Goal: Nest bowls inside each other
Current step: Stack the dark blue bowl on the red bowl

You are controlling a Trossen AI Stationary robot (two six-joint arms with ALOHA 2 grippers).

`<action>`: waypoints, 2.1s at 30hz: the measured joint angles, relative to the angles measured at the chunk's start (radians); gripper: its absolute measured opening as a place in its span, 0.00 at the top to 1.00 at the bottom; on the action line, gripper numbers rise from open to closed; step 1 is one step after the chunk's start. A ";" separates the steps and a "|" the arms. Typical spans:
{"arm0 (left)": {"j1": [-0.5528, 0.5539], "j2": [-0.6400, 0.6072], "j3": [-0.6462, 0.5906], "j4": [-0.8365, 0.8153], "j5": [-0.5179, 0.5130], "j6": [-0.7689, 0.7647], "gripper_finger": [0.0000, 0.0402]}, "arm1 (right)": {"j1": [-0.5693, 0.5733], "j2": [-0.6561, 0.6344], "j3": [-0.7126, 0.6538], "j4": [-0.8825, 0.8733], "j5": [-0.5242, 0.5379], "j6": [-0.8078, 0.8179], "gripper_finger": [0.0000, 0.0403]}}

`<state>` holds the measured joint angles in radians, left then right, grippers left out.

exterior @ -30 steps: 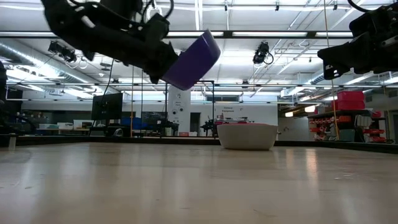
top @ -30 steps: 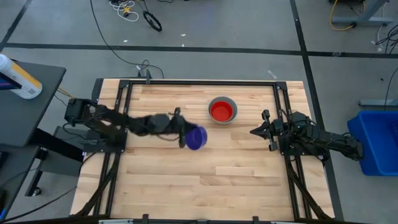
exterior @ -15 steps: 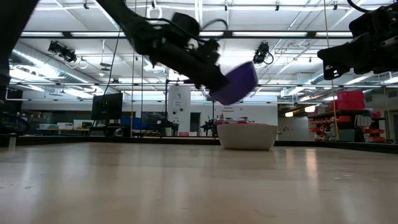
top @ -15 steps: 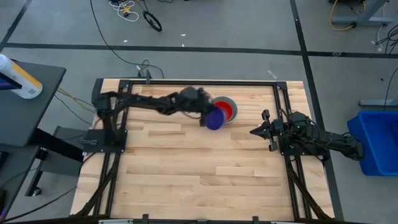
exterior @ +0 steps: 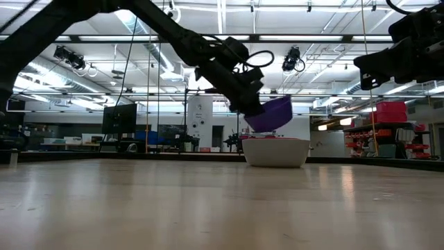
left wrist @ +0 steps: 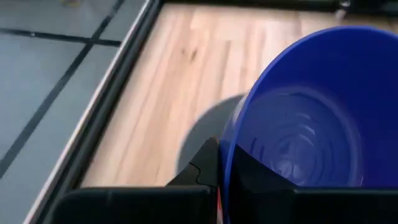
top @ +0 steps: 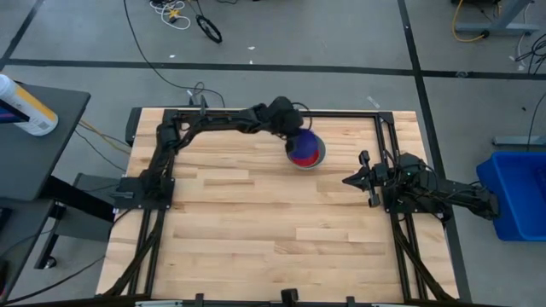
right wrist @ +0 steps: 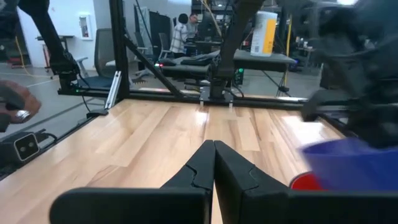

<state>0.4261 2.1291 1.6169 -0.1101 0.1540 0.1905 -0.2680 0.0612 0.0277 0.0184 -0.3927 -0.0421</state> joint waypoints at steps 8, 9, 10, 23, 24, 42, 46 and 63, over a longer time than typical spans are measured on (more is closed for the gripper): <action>0.015 0.044 0.075 -0.173 0.005 0.023 0.98 | 0.000 0.018 0.000 0.000 -0.001 0.000 0.97; 0.015 0.051 0.084 -0.177 0.010 0.025 0.98 | 0.000 0.019 0.000 0.001 -0.001 0.000 0.97; 0.014 0.052 0.092 -0.214 0.018 0.026 0.98 | 0.000 0.018 0.000 0.001 0.000 0.000 0.97; 0.007 0.051 0.173 -0.344 0.011 0.050 0.98 | 0.000 0.022 0.000 0.000 -0.002 0.000 0.97; 0.005 0.051 0.176 -0.340 0.005 0.051 0.98 | 0.000 0.022 0.000 0.000 -0.002 0.000 0.97; -0.043 0.305 0.677 -0.794 -0.091 0.082 0.98 | 0.000 0.023 0.000 0.000 -0.001 0.000 0.97; -0.038 0.346 0.719 -0.835 -0.117 0.097 0.98 | 0.000 0.024 0.000 0.000 -0.001 0.000 0.97; -0.019 0.345 0.718 -0.851 0.019 0.074 0.98 | 0.000 0.024 0.000 0.000 -0.002 0.000 0.97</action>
<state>0.4072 2.4744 2.3352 -0.9614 0.1734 0.2643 -0.2679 0.0856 0.0277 0.0185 -0.3946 -0.0418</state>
